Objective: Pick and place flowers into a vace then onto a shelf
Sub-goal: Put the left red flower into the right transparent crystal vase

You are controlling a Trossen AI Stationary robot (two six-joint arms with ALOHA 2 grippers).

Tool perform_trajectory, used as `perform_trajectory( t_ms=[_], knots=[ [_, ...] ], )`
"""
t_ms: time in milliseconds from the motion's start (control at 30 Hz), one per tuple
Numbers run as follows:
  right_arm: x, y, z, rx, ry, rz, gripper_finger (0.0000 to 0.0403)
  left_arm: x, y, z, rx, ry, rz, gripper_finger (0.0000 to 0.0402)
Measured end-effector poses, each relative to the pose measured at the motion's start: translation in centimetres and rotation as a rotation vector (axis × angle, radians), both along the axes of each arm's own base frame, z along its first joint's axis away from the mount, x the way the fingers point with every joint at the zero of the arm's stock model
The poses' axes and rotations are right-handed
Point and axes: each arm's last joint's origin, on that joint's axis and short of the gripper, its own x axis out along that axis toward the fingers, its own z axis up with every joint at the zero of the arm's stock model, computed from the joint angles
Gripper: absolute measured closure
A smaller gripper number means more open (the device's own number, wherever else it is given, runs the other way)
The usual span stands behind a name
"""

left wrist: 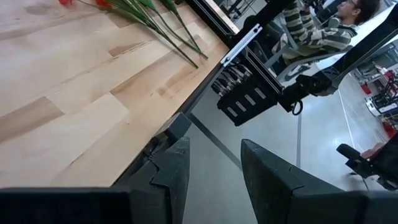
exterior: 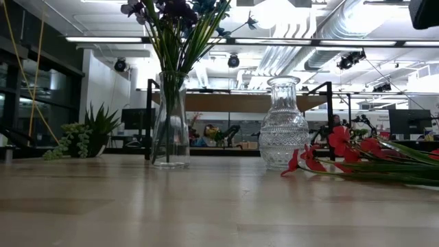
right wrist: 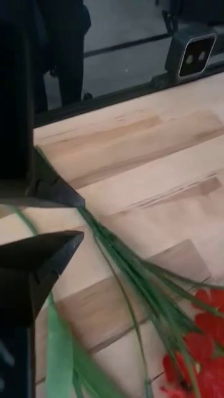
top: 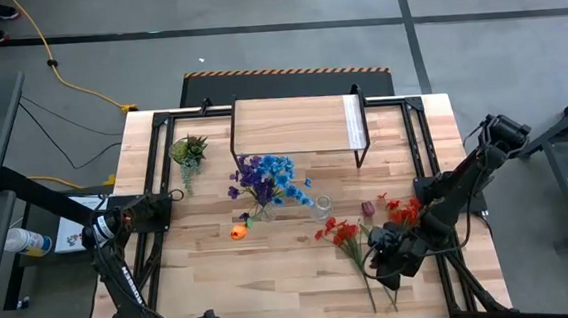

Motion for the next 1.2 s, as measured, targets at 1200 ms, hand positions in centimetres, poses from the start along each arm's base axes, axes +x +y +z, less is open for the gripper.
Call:
perform_trajectory(
  t_ms=[1200],
  knots=[
    [2.0,2.0,-4.7,0.028,0.108,0.001,0.0243,0.0,0.0,0.0,0.002,0.005,-0.006,0.0225]
  ],
)
